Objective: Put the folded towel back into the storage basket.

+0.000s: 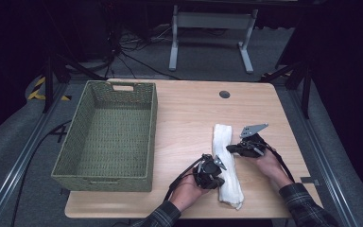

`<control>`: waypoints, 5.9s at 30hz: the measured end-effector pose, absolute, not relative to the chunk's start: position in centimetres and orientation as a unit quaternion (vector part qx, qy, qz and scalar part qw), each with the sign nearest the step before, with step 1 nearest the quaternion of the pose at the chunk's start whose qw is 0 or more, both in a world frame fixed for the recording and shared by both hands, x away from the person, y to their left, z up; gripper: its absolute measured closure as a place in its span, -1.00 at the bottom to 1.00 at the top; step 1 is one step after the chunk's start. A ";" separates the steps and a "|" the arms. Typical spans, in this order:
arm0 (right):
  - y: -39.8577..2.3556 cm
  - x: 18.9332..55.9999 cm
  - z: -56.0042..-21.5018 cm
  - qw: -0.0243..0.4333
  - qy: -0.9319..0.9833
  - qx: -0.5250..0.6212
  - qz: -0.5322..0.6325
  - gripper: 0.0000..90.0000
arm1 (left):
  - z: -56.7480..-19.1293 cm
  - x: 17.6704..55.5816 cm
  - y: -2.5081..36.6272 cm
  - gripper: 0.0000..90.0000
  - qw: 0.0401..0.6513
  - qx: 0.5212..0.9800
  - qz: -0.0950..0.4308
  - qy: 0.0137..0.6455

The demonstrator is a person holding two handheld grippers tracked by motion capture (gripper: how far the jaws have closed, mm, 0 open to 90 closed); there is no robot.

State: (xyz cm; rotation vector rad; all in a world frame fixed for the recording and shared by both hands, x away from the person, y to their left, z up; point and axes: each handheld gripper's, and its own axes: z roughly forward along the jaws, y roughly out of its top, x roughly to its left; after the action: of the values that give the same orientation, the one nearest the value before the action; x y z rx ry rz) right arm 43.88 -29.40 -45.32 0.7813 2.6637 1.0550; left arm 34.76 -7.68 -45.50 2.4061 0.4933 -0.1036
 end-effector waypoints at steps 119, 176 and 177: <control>-27.4 48.0 -45.6 0.036 0.918 0.139 0.369 0.32 | -45.3 35.6 -8.4 0.77 0.321 0.942 -0.083 0.045; -26.9 45.6 -39.5 0.028 0.894 0.135 0.426 0.79 | -38.4 37.6 -4.9 0.78 0.405 0.908 -0.052 0.099; -26.8 45.7 -39.4 0.028 0.894 0.134 0.427 0.79 | -38.1 37.5 -4.7 0.78 0.405 0.907 -0.051 0.103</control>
State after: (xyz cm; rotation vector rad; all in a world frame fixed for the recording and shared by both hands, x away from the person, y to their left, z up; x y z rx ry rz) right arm 45.65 -26.83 -39.35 0.4132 2.7590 1.3185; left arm 37.55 -4.72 -38.10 2.2886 0.2596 -0.1296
